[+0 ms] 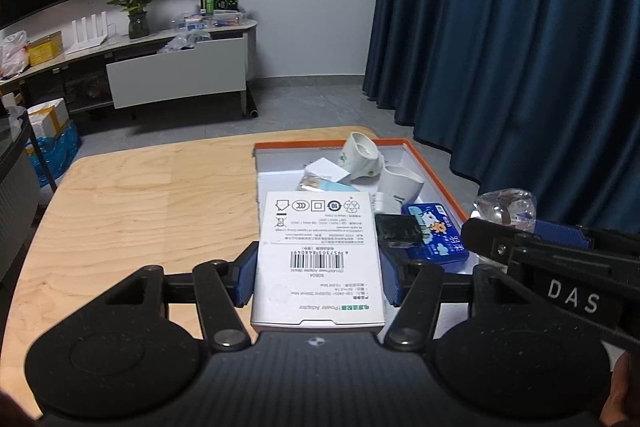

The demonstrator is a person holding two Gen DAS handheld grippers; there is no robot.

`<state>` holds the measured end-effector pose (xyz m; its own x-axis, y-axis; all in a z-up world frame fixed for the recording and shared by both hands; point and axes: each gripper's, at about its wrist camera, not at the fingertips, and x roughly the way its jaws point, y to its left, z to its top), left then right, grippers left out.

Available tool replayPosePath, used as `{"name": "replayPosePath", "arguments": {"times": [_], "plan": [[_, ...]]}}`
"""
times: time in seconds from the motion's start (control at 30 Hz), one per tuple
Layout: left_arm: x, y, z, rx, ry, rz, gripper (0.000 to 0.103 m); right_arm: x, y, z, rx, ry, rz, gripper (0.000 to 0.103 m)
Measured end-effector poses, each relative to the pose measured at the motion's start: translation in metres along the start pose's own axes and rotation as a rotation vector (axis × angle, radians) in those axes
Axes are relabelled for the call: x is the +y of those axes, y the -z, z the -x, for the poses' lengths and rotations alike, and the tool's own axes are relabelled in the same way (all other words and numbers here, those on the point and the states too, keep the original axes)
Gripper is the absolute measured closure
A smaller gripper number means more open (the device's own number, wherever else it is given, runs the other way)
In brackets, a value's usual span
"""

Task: Organize rigid objects
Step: 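Carry the white package with the left gripper while the right gripper carries the glass bottle toward the box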

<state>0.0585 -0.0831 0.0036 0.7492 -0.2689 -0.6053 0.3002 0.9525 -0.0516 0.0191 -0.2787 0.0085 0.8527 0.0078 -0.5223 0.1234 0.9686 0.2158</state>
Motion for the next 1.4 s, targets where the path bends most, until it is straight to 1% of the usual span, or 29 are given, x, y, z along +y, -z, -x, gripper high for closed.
{"name": "replayPosePath", "arguments": {"times": [0.2,0.6,0.77,1.4], "plan": [[-0.007,-0.001,-0.008,0.013,0.007,-0.01,0.043,-0.014,-0.004,-0.005,0.003,0.009,-0.01,0.043],[-0.01,-0.008,-0.025,0.038,0.017,-0.013,0.043,-0.034,-0.015,-0.024,0.028,0.009,-0.035,0.043],[-0.01,-0.013,-0.031,0.045,0.025,-0.011,0.043,-0.037,-0.022,-0.032,0.039,-0.007,-0.041,0.043],[-0.014,-0.03,-0.061,0.071,0.045,-0.013,0.043,-0.036,-0.051,-0.069,0.065,-0.019,-0.015,0.043]]}}
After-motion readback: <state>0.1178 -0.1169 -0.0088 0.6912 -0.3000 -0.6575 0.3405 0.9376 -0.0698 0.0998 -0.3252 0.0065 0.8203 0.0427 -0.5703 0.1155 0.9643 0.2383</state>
